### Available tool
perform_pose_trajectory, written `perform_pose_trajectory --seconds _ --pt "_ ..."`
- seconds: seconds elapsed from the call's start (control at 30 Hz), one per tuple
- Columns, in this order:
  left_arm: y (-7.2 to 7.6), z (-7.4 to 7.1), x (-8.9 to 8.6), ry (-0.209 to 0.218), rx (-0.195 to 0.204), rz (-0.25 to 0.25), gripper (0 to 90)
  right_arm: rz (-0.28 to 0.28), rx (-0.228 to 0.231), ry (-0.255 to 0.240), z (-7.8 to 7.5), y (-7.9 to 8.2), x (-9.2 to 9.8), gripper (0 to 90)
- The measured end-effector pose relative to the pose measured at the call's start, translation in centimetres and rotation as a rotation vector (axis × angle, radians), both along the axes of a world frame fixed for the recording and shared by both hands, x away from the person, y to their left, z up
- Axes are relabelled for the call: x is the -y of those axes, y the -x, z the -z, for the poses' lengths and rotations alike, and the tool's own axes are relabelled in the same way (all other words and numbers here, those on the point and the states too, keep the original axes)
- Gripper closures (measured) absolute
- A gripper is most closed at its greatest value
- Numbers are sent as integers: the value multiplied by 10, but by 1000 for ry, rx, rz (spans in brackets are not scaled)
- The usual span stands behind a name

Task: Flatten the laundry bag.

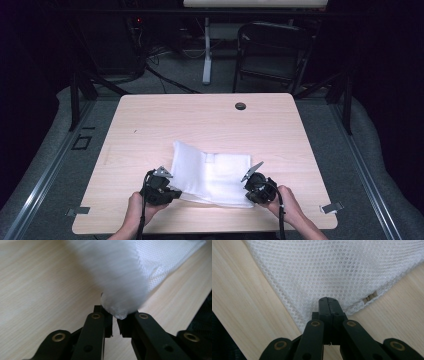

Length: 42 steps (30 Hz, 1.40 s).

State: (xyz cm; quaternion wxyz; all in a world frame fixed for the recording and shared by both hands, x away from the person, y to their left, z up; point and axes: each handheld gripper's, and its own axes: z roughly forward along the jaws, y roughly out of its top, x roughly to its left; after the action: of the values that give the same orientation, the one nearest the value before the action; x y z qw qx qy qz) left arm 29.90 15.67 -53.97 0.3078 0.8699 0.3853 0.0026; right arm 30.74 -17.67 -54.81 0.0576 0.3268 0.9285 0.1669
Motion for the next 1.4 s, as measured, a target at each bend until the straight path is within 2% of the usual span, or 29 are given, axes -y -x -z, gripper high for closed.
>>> perform_pose_trajectory --seconds 0.03,0.1,0.13,0.2,0.23,0.33,0.4,0.47,0.53,0.57,0.63,0.7,0.73,0.8,0.83,0.87,1.0,1.03,1.1,1.17,1.2,1.27,1.4 --pt "0 -1 -1 12 -5 23 793 0 8 7 0 1 0 900" --pt "0 -4 -2 2 -1 36 690 -9 11 23 -1 1 0 900" --pt "0 -7 -8 33 -16 5 632 -11 14 29 -1 0 0 900" --pt "0 -9 -11 17 -16 1 517 -5 15 21 0 0 0 900" --pt "0 -11 -21 13 -17 -21 463 4 18 16 0 -1 2 900" --pt "1 -12 -36 21 -23 -56 355 7 14 25 -1 -3 3 900" --pt "1 -14 -43 29 -7 -74 294 15 16 24 -1 -4 5 900" --pt "1 -18 -49 55 9 -86 246 22 15 23 -1 -4 6 900" --pt "0 -21 -48 67 45 -93 226 21 9 21 -1 -5 7 900" --pt "-1 -22 -46 72 54 -76 215 21 9 27 -1 -6 8 900" --pt "-1 -23 -38 34 84 -40 205 24 5 16 -1 -7 9 900" --pt "-3 -23 -27 9 102 13 193 30 4 3 -2 -7 10 827" --pt "-3 -23 -21 0 116 25 190 30 5 -3 -4 -7 11 771" --pt "-4 -21 -10 -13 120 60 175 32 8 2 -6 -7 13 715" --pt "-4 -21 -10 -13 120 60 164 46 15 -8 -7 -6 14 660" --pt "-4 -19 -1 -33 132 72 158 42 9 0 -8 -6 15 628" --pt "-5 -18 14 -56 164 116 143 65 17 -23 -13 -5 17 379" --pt "-5 -18 17 -74 176 127 142 62 5 -30 -17 -4 18 324" --pt "-6 -15 24 -103 184 156 136 84 15 -59 -22 -1 19 211" --pt "-7 -14 27 -113 182 164 131 92 30 -81 -27 2 20 154" --pt "-8 -12 33 -121 183 182 131 94 28 -92 -27 3 20 144" --pt "-8 -11 36 -126 189 185 131 99 28 -99 -28 3 22 110" --pt "-11 -6 50 -149 180 228 130 105 27 -117 -29 2 24 89"
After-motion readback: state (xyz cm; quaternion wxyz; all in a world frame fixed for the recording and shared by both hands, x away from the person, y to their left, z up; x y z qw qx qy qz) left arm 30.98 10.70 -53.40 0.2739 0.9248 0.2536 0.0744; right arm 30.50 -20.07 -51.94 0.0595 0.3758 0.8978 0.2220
